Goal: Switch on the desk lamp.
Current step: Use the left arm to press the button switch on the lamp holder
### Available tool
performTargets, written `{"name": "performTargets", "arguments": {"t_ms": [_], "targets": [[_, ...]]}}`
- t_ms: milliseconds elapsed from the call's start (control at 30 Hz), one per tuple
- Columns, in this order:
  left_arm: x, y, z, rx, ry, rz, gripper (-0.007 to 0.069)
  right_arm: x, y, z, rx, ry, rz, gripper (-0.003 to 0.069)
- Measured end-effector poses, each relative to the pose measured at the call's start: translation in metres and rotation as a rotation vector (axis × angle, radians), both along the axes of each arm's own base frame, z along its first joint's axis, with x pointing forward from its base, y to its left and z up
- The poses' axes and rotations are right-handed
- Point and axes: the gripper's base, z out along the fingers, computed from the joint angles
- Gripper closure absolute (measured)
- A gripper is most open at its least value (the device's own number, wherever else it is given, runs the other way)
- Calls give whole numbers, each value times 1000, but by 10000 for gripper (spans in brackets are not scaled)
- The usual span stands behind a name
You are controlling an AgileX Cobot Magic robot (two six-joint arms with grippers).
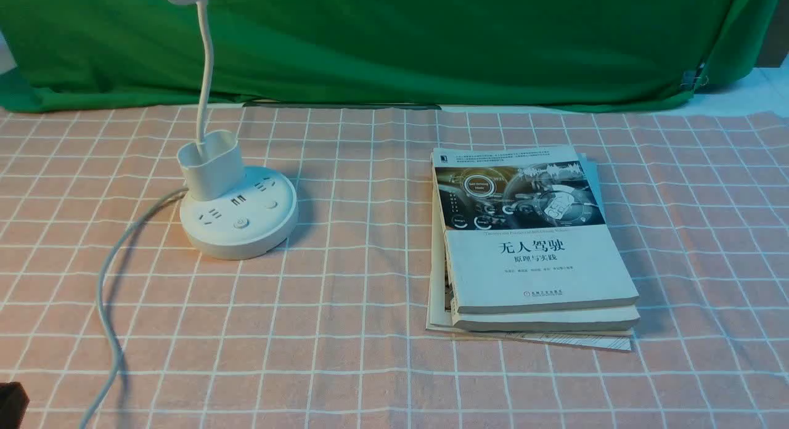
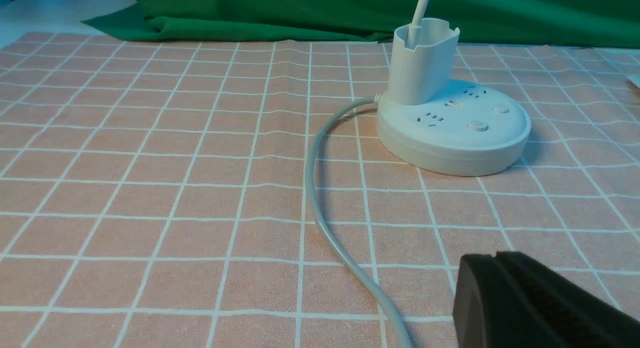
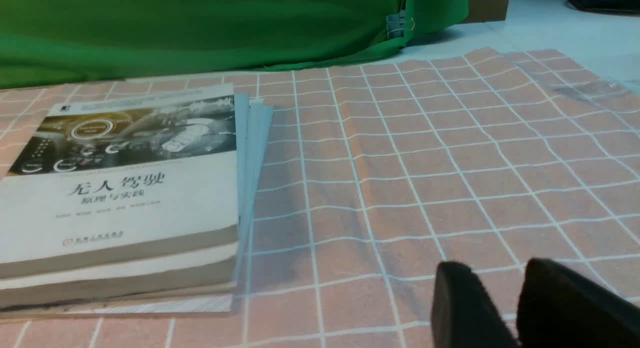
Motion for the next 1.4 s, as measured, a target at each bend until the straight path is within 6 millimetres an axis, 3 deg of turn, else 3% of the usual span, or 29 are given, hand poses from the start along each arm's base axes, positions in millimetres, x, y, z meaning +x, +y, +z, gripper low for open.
{"name": "performTargets", "arguments": {"t_ms": [1400], "targets": [[1,1,3,0,-34,6,601,0,0,0,0,-1,0,421]]}}
